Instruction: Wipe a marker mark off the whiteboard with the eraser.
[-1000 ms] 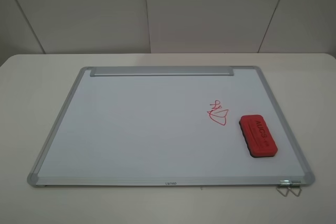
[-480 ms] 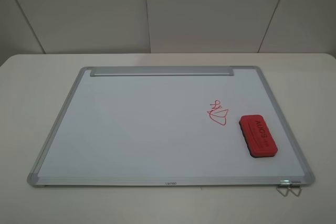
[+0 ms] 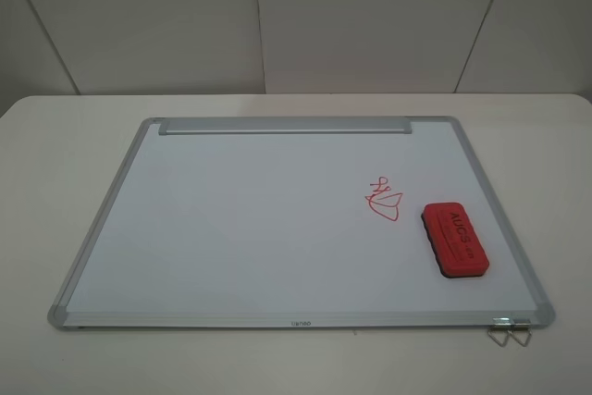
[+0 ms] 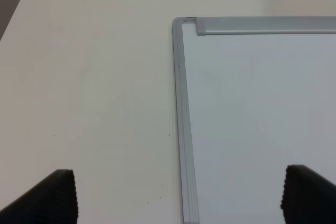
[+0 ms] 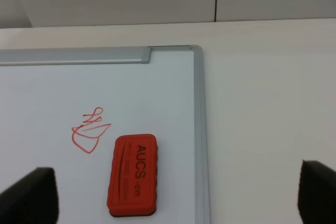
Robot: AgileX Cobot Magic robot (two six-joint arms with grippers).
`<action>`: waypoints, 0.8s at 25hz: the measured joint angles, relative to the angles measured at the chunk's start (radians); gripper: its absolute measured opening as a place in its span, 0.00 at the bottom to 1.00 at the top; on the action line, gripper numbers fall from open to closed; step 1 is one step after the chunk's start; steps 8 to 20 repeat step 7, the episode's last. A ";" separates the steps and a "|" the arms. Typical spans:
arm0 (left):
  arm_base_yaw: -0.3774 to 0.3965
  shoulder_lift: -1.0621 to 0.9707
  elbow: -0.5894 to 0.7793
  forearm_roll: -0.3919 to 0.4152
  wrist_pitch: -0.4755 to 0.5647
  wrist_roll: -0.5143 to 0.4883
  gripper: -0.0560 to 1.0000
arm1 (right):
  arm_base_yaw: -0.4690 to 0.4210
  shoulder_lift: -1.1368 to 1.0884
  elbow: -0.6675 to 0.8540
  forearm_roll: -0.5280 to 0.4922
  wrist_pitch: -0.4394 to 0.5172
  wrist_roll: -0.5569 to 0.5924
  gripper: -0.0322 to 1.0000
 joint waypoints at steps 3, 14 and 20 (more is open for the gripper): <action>0.000 0.000 0.000 0.000 0.000 0.000 0.79 | 0.000 0.000 0.000 0.000 0.000 0.000 0.83; 0.000 0.000 0.000 0.000 0.000 0.000 0.79 | 0.000 0.000 0.000 0.000 0.000 0.000 0.83; 0.000 0.000 0.000 0.000 0.000 0.000 0.79 | 0.000 0.000 0.000 0.000 0.000 0.000 0.83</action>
